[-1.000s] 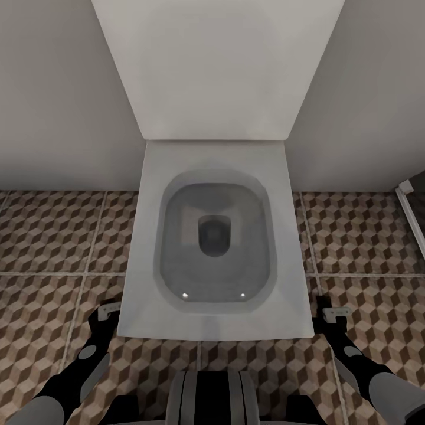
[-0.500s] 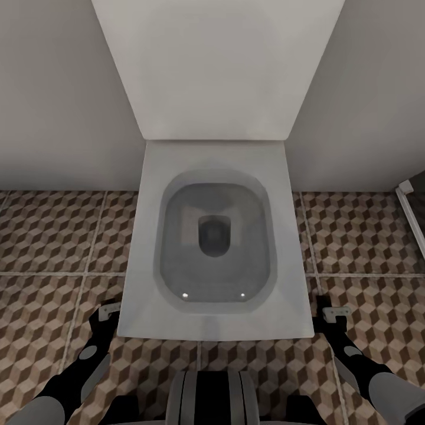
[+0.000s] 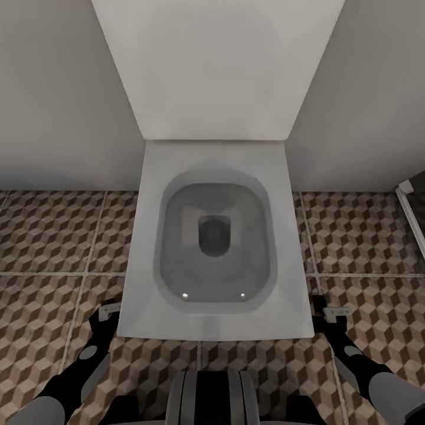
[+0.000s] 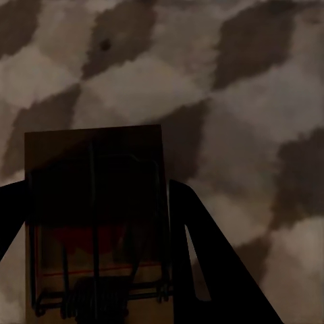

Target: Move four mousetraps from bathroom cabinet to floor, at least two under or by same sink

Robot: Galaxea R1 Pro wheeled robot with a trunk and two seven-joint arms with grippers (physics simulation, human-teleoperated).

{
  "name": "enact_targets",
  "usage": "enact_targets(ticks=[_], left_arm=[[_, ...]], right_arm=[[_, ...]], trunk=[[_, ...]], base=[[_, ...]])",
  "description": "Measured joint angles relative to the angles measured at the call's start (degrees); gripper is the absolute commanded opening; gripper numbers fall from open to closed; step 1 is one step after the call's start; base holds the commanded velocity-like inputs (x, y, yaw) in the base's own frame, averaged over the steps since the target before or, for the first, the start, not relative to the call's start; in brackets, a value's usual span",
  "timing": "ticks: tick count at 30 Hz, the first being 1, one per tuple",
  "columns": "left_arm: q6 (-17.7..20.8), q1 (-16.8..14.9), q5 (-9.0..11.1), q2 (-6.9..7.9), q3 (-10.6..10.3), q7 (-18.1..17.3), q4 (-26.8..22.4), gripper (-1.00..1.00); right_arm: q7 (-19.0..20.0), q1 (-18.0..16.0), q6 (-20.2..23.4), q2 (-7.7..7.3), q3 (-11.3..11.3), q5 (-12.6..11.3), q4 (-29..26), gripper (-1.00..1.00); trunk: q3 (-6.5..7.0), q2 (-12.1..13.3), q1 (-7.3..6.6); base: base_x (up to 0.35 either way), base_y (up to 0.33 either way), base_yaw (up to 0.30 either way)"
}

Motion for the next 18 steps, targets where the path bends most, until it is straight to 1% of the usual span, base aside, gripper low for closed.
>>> enact_targets(ticks=[18], left_arm=[[0.0, 0.0, -0.01, 0.0, 0.0, 0.0, 0.0, -1.0]], right_arm=[[0.04, 0.0, 0.01, 0.0, -0.02, 0.0, -0.02, 1.0]], trunk=[[0.0, 0.0, 0.0]], base=[[0.0, 0.0, 0.0]])
